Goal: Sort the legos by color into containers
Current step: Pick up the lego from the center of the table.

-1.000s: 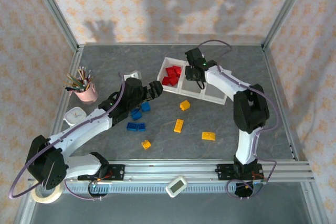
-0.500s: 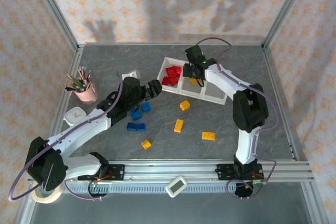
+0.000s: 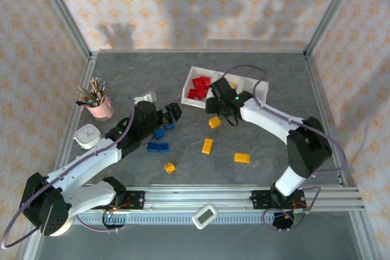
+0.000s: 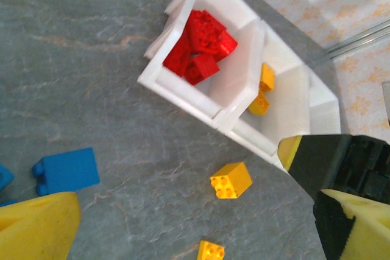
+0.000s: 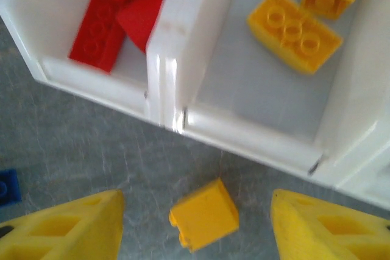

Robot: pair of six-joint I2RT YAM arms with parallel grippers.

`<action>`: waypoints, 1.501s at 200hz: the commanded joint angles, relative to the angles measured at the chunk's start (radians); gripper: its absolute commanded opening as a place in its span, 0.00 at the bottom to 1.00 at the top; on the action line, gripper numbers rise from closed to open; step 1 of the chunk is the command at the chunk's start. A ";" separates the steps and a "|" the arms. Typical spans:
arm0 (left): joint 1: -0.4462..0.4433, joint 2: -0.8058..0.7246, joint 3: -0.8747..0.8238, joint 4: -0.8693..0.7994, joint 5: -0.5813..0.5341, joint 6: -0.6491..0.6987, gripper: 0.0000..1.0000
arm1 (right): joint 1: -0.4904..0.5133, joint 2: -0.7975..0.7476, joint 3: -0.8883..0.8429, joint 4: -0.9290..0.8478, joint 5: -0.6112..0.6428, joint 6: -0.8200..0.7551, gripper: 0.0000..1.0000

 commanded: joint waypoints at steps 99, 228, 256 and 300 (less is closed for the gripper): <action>0.001 -0.027 -0.064 0.041 0.001 -0.048 0.99 | 0.097 0.075 -0.145 0.230 0.144 0.352 0.77; 0.001 -0.004 -0.041 0.023 -0.011 -0.033 0.99 | 0.097 0.223 -0.057 0.229 0.178 0.306 0.61; 0.001 -0.001 -0.050 0.032 -0.009 -0.038 0.99 | 0.097 0.216 -0.086 0.215 0.190 0.287 0.56; 0.001 0.008 -0.045 0.038 0.002 -0.042 0.99 | 0.097 0.234 -0.084 0.215 0.157 0.254 0.52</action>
